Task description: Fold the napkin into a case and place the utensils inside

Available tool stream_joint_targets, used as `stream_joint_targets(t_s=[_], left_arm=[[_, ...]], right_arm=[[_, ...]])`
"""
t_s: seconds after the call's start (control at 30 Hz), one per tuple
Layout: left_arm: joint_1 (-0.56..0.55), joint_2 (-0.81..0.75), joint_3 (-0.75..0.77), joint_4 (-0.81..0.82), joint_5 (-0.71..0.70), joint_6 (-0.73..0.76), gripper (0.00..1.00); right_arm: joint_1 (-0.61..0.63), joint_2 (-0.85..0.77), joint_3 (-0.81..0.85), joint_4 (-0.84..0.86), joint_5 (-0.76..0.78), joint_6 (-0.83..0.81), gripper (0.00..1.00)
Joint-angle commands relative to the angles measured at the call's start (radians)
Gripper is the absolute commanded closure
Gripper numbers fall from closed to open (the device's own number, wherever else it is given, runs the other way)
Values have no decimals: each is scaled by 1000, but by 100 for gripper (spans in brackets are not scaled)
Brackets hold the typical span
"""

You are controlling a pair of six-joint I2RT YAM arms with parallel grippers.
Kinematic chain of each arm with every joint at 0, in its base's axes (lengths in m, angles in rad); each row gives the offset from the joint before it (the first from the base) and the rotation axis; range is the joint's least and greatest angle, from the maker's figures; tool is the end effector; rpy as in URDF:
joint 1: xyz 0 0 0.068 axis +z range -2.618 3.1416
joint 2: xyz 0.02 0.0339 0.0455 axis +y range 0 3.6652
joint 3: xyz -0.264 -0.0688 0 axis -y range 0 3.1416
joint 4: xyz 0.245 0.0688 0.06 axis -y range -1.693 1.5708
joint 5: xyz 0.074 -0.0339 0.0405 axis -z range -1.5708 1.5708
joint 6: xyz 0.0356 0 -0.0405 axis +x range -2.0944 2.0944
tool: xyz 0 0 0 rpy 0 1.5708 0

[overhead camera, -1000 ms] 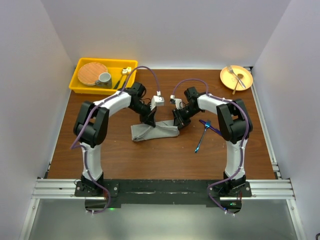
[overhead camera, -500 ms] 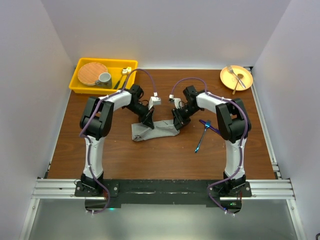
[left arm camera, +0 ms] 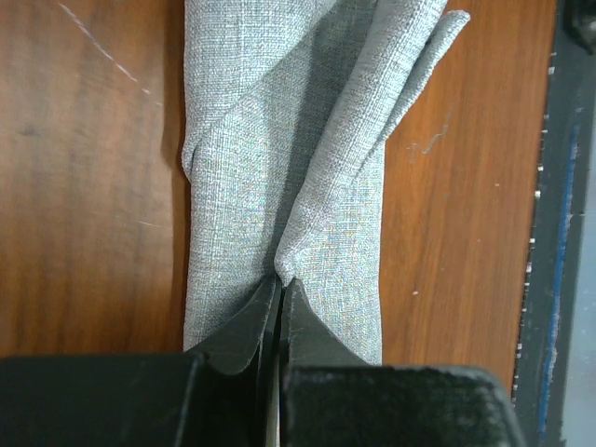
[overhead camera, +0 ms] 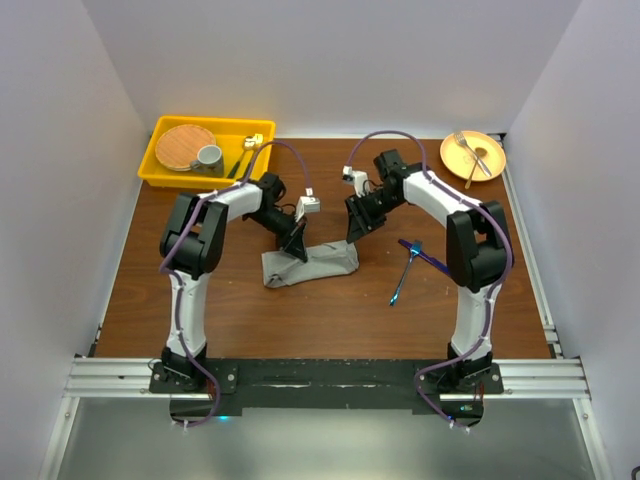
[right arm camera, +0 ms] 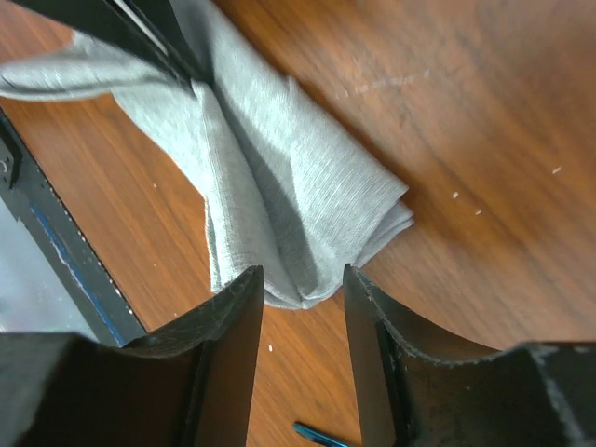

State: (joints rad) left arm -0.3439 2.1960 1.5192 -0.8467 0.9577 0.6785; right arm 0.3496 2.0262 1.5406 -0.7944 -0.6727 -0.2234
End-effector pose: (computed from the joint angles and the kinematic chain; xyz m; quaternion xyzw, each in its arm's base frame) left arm 0.3739 -0.1648 0.1265 0.4436 0.7685 -0.4507 0.0974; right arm 0.3776 0.1613 0.1917 -0.3098 0.8824 0.3345 0.1159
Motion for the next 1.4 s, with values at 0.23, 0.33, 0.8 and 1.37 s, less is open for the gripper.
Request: stream_joint_targets(t_s=[0.23, 0.33, 0.8, 1.37], left_arm=[[6, -130, -241, 11, 25, -17, 100], [6, -131, -251, 24, 35, -34, 100], [8, -88, -228, 21, 39, -36, 100], [9, -79, -215, 34, 44, -56, 100]], right_arm=[[25, -127, -51, 89, -169, -42, 36], [61, -155, -100, 116, -180, -80, 35], [199, -227, -235, 179, -111, -310, 28], [267, -195, -275, 193, 8, -435, 75]])
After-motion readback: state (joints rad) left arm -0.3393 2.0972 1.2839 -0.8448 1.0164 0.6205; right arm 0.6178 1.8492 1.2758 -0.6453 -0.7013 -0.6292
